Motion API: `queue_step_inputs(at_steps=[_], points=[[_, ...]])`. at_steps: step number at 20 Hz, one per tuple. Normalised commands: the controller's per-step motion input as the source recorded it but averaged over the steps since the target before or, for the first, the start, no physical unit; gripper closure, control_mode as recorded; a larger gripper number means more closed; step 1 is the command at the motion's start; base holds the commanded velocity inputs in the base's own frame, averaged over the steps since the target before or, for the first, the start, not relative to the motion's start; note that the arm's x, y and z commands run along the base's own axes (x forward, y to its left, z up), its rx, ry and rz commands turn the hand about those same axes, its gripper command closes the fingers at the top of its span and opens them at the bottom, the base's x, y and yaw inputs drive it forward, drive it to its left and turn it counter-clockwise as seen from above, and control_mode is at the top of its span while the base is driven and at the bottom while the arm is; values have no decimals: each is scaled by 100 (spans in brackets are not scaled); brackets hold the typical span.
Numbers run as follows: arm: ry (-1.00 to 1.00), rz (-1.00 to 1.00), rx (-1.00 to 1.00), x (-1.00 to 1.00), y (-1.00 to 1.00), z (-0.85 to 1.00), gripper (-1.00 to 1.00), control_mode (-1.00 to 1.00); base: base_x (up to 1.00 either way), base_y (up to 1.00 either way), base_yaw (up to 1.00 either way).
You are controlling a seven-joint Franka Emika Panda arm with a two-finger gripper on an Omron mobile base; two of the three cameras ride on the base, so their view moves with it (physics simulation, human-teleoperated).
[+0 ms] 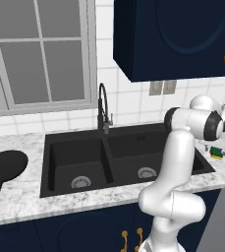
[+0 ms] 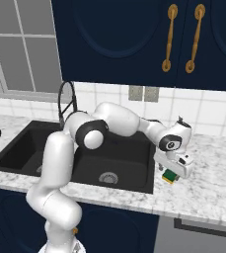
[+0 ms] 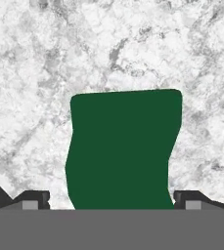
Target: Pick the pan and sponge and place them into the sink. Then turn on the water.
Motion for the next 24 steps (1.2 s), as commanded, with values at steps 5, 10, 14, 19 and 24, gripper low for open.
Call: queue_step_inputs(at_steps=[5, 10, 14, 19, 24], points=[[-1, 3, -4, 4, -5, -44, -100, -100, 0, 0, 0], [-4, 1, -10, -1, -13, -84, -100, -100, 0, 0, 0], [-8, 4, -2, -11, 0, -19, 100, -100, 0, 0, 0], [-17, 7, 0, -82, 0, -2, 100, -100, 0, 0, 0], [-19, 11, -2, -95, 43, 36, 100, -100, 0, 0, 0]])
